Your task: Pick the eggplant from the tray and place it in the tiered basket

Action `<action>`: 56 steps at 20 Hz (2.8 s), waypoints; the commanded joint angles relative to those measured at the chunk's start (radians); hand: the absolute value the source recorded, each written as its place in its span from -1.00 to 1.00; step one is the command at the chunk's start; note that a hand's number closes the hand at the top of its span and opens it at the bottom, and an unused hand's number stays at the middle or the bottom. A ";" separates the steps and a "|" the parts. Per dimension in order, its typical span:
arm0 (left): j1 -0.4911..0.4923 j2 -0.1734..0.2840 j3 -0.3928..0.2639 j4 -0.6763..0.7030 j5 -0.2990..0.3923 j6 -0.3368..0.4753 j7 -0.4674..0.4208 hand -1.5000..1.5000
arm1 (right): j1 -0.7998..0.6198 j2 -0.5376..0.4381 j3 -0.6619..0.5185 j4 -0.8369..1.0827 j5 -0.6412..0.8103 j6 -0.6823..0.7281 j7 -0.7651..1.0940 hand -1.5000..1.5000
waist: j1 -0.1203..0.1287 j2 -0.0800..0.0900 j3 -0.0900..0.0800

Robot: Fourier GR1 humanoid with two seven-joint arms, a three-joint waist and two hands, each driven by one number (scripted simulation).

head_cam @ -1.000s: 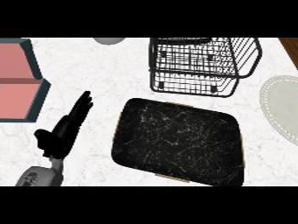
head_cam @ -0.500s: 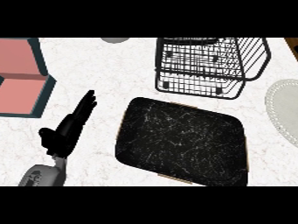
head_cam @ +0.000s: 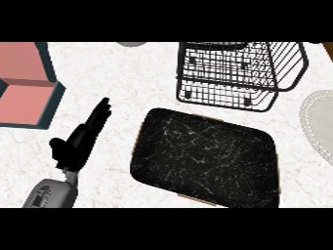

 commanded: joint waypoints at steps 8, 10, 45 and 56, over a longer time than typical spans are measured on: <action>-0.011 -0.043 -0.004 0.026 -0.025 0.003 -0.034 0.00 | -0.229 0.162 0.038 0.395 0.114 -0.100 -0.104 1.00 | 0.013 0.008 0.000; 0.059 -0.025 -0.032 -0.079 -0.026 -0.011 -0.001 0.00 | -0.216 0.230 0.049 0.419 0.125 -0.156 -0.116 1.00 | 0.028 0.007 0.001; 0.034 0.000 0.056 -0.036 -0.017 -0.042 0.004 0.00 | -0.237 0.043 -0.280 0.568 -0.058 -0.563 -0.125 -1.00 | -0.012 -0.001 0.002; 0.041 -0.024 0.057 -0.069 -0.014 -0.030 0.046 0.00 | 0.067 -0.220 -0.483 0.469 -0.278 -0.268 -0.332 -1.00 | -0.038 -0.008 0.002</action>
